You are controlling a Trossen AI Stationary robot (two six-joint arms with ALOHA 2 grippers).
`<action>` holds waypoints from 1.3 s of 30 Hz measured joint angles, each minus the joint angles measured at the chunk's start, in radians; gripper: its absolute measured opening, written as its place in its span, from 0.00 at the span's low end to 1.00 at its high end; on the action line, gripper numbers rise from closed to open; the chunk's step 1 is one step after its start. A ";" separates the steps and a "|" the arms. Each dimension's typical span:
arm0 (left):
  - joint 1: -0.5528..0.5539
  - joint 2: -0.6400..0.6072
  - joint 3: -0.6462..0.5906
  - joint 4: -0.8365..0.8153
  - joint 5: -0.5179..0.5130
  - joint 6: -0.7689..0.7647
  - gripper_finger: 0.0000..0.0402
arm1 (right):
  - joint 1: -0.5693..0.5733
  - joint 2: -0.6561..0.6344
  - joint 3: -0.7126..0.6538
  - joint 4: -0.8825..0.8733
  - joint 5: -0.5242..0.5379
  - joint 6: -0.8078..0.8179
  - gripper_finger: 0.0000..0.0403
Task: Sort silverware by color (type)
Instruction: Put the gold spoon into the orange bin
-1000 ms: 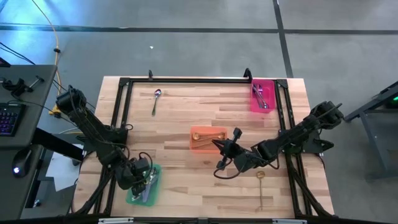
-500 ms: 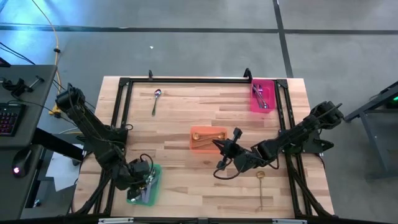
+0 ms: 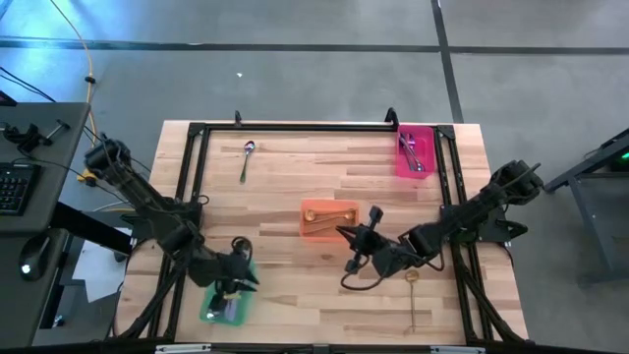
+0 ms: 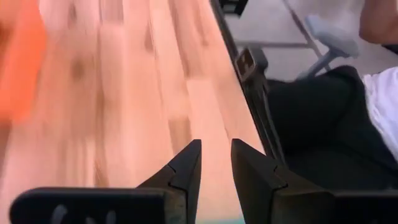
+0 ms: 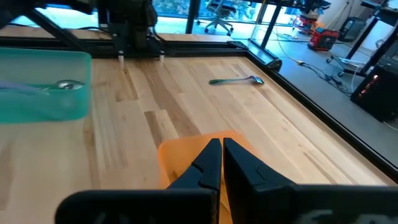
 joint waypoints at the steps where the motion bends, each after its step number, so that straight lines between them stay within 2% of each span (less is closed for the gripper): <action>1: 0.022 0.001 -0.011 0.036 0.008 0.046 0.18 | 0.006 0.000 0.000 0.000 0.000 0.000 0.00; 8: 0.200 0.002 -0.187 0.461 0.224 0.220 0.08 | 0.038 0.000 0.000 -0.013 0.000 0.009 0.00; 15: 0.331 0.002 -0.332 0.767 0.249 0.341 0.00 | 0.041 0.000 0.000 -0.130 0.000 0.165 0.00; 25: 0.422 0.003 -0.468 0.943 0.245 0.371 0.01 | 0.090 -0.003 0.002 -0.426 -0.188 0.513 0.00; 28: 0.435 0.002 -0.498 1.009 0.236 0.371 0.01 | 0.110 -0.008 0.003 -0.534 -0.260 0.660 0.00; 33: 0.453 0.003 -0.512 1.051 0.216 0.380 0.01 | 0.159 -0.010 0.003 -0.686 -0.377 0.926 0.00; 39: 0.460 0.003 -0.512 1.053 0.214 0.381 0.01 | 0.234 -0.010 0.003 -0.748 -0.506 1.211 0.00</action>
